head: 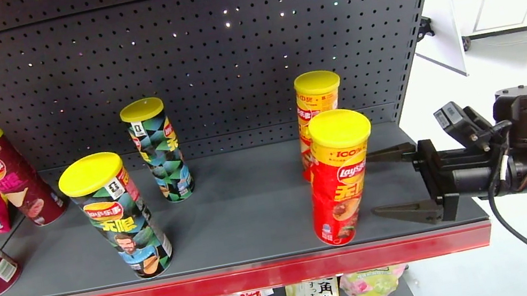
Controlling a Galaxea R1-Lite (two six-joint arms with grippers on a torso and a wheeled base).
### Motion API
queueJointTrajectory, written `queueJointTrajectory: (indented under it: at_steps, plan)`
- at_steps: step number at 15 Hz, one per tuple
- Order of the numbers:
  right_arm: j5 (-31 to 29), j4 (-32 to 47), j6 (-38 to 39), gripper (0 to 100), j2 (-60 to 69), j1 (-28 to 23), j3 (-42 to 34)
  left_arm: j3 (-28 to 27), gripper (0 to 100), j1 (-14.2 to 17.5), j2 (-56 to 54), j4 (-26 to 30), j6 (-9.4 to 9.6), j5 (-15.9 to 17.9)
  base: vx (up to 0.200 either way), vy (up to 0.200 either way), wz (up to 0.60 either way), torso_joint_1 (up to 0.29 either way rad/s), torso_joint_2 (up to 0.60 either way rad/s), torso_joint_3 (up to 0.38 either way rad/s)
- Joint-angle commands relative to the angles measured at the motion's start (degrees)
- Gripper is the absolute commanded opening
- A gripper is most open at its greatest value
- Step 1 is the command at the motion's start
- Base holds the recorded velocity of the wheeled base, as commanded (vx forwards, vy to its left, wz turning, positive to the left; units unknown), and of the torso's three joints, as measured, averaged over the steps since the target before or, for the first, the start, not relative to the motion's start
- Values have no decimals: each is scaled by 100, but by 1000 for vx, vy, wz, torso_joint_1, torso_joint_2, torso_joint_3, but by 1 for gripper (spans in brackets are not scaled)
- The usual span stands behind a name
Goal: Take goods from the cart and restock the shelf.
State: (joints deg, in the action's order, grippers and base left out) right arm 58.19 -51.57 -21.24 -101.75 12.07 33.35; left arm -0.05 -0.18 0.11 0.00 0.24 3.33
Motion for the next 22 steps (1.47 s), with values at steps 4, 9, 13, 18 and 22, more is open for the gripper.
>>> queueJointTrajectory:
  at_steps: [4, 9, 13, 18, 22]
  plan:
    - [17, -3, 23, 100, -196, 173, 171, 5, 100, 1, -2, 0, -7, 1, 0, 0, 0, 0, 0, 0]
    - [35, 6, 23, 100, -345, 287, 224, 5, 100, 1, -2, 0, 2, 1, 0, 0, 0, 0, 0, 0]
    - [9, 6, 49, 100, -477, 445, 409, 5, 100, 1, -2, 0, -7, 1, 0, 0, 0, 0, 0, 0]
    - [9, 15, 67, 100, -574, 595, 558, -4, 100, 1, -2, 0, 2, 1, 0, 0, 0, 0, 0, 0]
    - [-53, 15, 208, 100, -591, 753, 690, 5, 100, 1, -2, 0, 2, 1, 0, 0, 0, 0, 0, 0]
